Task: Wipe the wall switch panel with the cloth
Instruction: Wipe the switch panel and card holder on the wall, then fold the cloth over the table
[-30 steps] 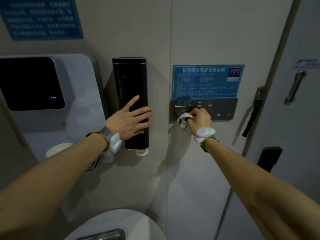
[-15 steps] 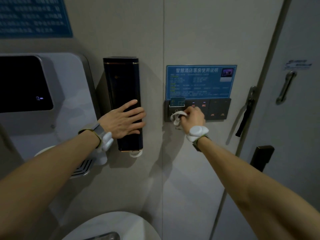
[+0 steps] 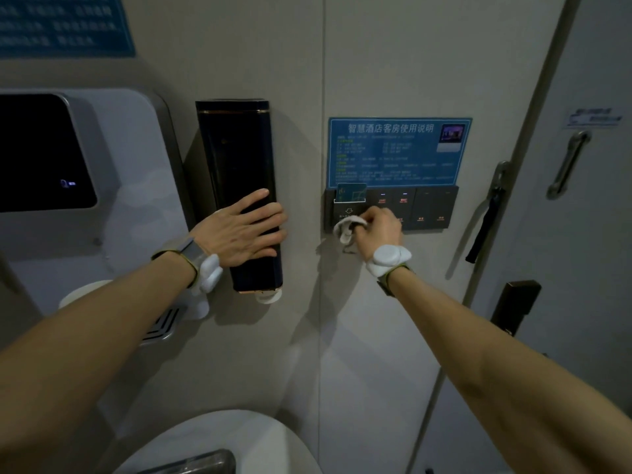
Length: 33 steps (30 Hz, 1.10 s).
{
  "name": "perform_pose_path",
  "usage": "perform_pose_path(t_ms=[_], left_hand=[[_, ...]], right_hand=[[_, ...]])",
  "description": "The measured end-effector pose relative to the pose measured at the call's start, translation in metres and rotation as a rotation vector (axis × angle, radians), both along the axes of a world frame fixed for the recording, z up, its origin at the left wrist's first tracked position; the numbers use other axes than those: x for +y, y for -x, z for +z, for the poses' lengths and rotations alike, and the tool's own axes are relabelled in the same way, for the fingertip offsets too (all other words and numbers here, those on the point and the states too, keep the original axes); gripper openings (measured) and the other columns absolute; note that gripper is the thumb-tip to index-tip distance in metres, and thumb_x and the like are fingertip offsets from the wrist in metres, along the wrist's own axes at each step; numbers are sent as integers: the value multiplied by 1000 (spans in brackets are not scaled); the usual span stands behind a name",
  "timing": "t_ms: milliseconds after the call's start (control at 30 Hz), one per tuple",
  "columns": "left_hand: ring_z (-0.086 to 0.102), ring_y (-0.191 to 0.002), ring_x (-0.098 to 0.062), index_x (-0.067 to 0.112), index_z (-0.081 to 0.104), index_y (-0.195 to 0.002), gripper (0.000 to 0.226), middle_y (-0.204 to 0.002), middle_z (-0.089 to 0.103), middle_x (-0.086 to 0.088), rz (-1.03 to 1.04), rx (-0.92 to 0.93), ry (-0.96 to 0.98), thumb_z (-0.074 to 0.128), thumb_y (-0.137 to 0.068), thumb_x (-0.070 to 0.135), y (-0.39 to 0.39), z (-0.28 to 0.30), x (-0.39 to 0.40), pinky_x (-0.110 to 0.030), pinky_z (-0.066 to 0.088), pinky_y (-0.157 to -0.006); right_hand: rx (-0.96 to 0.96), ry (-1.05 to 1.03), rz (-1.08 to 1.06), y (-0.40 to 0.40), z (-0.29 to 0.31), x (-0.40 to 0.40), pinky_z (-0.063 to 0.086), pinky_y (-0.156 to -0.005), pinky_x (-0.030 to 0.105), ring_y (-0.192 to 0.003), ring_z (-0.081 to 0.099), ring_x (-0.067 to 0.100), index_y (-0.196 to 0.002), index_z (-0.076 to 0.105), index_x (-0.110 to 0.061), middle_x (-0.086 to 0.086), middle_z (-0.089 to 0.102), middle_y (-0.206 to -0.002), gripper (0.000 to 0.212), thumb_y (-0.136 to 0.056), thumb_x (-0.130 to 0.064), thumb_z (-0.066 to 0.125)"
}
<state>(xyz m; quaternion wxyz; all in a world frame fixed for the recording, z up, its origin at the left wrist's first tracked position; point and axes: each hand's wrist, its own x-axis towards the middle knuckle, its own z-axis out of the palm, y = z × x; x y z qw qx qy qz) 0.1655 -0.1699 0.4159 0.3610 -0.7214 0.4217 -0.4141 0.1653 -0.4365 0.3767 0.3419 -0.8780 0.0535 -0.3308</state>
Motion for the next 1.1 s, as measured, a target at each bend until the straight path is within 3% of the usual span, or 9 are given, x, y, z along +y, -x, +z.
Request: perform_pose_path(t_ms=[167, 233, 367, 467, 600, 700, 967, 1033, 1100], left_hand=[[35, -125, -31, 15, 64, -109, 44, -122, 63, -11, 5, 24, 7, 30, -96, 40, 3, -1, -2, -47, 5, -116], [34, -129, -32, 15, 63, -113, 44, -127, 61, -13, 28, 48, 38, 30, -95, 38, 8, -4, -2, -47, 2, -117], [40, -133, -33, 13, 54, -128, 47, -139, 51, -17, -38, 165, 95, 21, -101, 32, 23, -30, -4, -46, 8, -117], [53, -122, -30, 11, 57, -127, 48, -131, 59, -13, -109, 356, 108, 24, -100, 32, 48, -78, -8, -41, 24, -112], [60, -104, -30, 11, 54, -126, 46, -123, 60, -11, 16, 712, 533, 36, -94, 38, 87, -135, -20, -37, 48, -88], [52, -109, -32, 13, 44, -130, 43, -132, 46, -10, 215, 1098, 971, 43, -94, 36, 112, -178, -25, -39, 44, -90], [62, -99, -30, 10, 56, -116, 31, -110, 67, -13, 503, 1524, 1618, 54, -90, 28, 141, -235, 2, -40, 50, -87], [64, -98, -29, 5, 64, -106, 26, -108, 68, -16, 499, 1651, 1767, 56, -91, 25, 147, -242, 11, -38, 52, -86], [64, -97, -32, 8, 66, -99, 23, -111, 67, -20, 532, 1780, 1943, 61, -87, 27, 151, -250, 18, -43, 52, -89]], right_hand=[[194, -143, -77, -2, -19, -10, 48, -79, 38, -100, 60, 38, -99, 65, -2, 21, 64, -109, 20, -85, -11, 54], [462, -89, 58, 2, -28, -11, 48, -73, 35, -94, 64, 36, -93, 68, -5, 19, 69, -99, 21, -82, -16, 55], [533, -180, 161, 17, -49, -4, 56, -69, 42, -77, 66, 34, -65, 61, -12, 14, 67, -74, 20, -80, -24, 54], [625, -403, 250, 40, -73, 16, 50, -66, 37, -77, 60, 31, -77, 62, -10, 13, 62, -78, 15, -86, -21, 55], [751, -688, 349, 74, -95, 43, 51, -71, 37, -75, 57, 23, -96, 60, -11, 9, 60, -85, 15, -92, -25, 57], [894, -781, 433, 98, -115, 61, 56, -73, 38, -70, 64, 22, -87, 63, -13, 7, 66, -80, 18, -94, -27, 54], [1055, -859, 482, 129, -167, 103, 53, -70, 36, -57, 60, 19, -101, 67, -22, 4, 69, -66, 25, -98, -33, 45], [1080, -972, 428, 131, -180, 111, 50, -62, 33, -52, 58, 19, -85, 66, -20, 3, 68, -54, 37, -97, -45, 42], [1124, -1119, 450, 130, -193, 113, 54, -68, 33, -67, 63, 22, -82, 66, -17, 4, 71, -70, 50, -88, -61, 46]])
